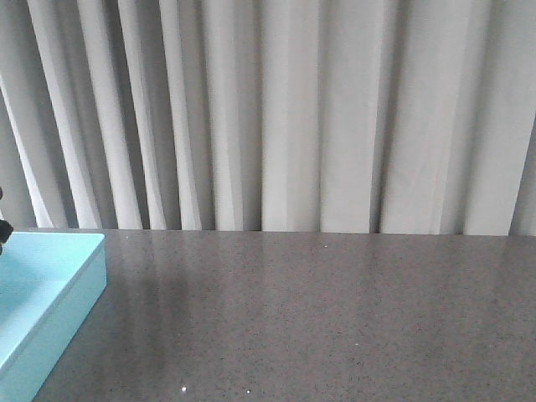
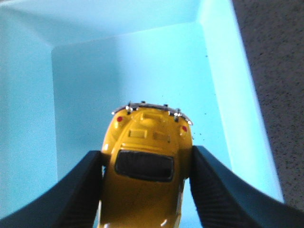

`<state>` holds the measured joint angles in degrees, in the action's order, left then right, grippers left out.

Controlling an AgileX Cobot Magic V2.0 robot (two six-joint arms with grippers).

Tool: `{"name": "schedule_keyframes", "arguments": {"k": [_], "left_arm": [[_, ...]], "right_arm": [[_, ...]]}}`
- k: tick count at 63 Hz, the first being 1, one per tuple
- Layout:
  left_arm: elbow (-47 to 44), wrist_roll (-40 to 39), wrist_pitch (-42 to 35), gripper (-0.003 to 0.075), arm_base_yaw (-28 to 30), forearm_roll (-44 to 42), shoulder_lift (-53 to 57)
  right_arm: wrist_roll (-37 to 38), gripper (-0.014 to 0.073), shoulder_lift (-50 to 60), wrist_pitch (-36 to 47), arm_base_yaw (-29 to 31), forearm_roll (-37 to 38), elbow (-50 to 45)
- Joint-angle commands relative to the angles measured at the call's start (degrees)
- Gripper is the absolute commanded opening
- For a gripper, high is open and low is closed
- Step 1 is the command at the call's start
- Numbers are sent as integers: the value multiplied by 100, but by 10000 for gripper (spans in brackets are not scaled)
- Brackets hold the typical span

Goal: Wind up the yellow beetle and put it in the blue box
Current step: 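Lower the beetle into the blue box and open the left gripper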

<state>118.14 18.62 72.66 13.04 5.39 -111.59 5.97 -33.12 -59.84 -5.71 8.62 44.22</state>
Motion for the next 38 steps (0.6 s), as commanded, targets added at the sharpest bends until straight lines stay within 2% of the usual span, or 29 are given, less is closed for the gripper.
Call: {"name": "schedule_keyframes", "arguments": {"k": [1,31,38], "left_arm": [[102,-158,-134,274,66,92,83],[123,-158,-532,275,66,244,-947],[123,-137,-494,332,60,244,-1022]], "right_arm": [[-5,457,-13,314,-3,100,131],[-5,457,-13,314,-3,100,131],[-5,457,-13,314,-3,100,131]]}}
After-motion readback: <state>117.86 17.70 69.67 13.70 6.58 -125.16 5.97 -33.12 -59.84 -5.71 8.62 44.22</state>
